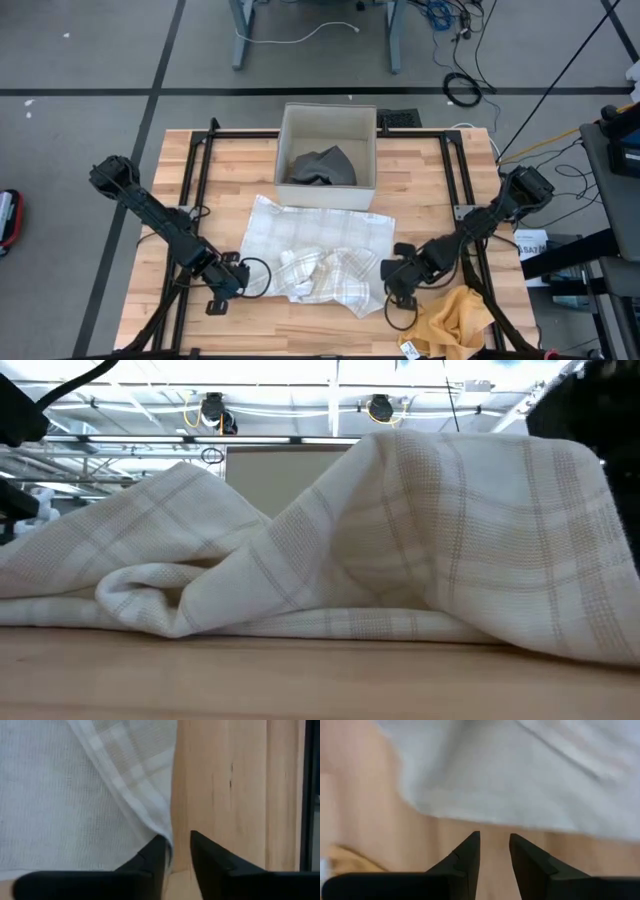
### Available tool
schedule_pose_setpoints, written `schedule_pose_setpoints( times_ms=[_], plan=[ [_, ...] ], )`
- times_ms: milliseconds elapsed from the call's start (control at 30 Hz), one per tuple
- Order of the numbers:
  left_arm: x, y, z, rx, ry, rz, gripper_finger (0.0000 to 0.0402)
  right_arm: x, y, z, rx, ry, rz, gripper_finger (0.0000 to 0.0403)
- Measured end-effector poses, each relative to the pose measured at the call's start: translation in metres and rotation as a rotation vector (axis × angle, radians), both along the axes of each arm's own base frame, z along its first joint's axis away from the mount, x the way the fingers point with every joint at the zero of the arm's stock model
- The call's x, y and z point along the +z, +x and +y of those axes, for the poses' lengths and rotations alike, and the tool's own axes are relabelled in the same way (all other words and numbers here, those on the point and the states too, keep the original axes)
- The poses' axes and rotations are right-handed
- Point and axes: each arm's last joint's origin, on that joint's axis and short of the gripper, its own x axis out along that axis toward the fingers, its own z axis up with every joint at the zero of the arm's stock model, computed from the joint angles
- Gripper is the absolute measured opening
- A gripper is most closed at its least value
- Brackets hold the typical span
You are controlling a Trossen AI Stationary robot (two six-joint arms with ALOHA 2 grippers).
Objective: Fold towel
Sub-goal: Fold the white patterned towel
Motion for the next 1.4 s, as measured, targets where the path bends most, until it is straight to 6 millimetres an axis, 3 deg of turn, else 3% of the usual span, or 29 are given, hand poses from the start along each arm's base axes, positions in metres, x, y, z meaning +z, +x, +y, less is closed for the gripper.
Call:
schedule_pose_setpoints(
  times_ms=[167,367,500,667,967,1233,1400],
  plan=[
    [0.007,0.005,-0.002,-0.02,-0.006,-0.028,0.0147,0.001,0.002,0.0,0.014,-0.034,-0.046,0.0096],
    [0.022,0.019,0.0,-0.083,0.011,-0.119,0.016,0.001,0.006,-0.007,0.02,-0.184,-0.12,0.0096],
    [0.032,0.032,0.012,-0.073,0.137,-0.196,0.016,0.001,0.01,-0.017,-0.02,-0.282,-0.161,0.0096],
    [0.038,0.04,0.022,-0.059,0.15,-0.194,0.016,-0.009,0.009,-0.031,-0.043,-0.322,-0.135,0.0096],
    [0.042,0.06,0.045,0.054,0.35,-0.358,0.0161,-0.028,0.011,-0.042,-0.065,-0.229,-0.22,0.0096],
    [0.05,0.084,0.078,0.136,0.345,-0.476,0.0161,-0.034,0.009,-0.05,-0.098,-0.237,-0.209,0.0095],
    [0.049,0.096,0.092,0.125,0.23,-0.488,0.0161,-0.034,0.009,-0.05,-0.083,-0.24,-0.217,0.0073]
  ],
)
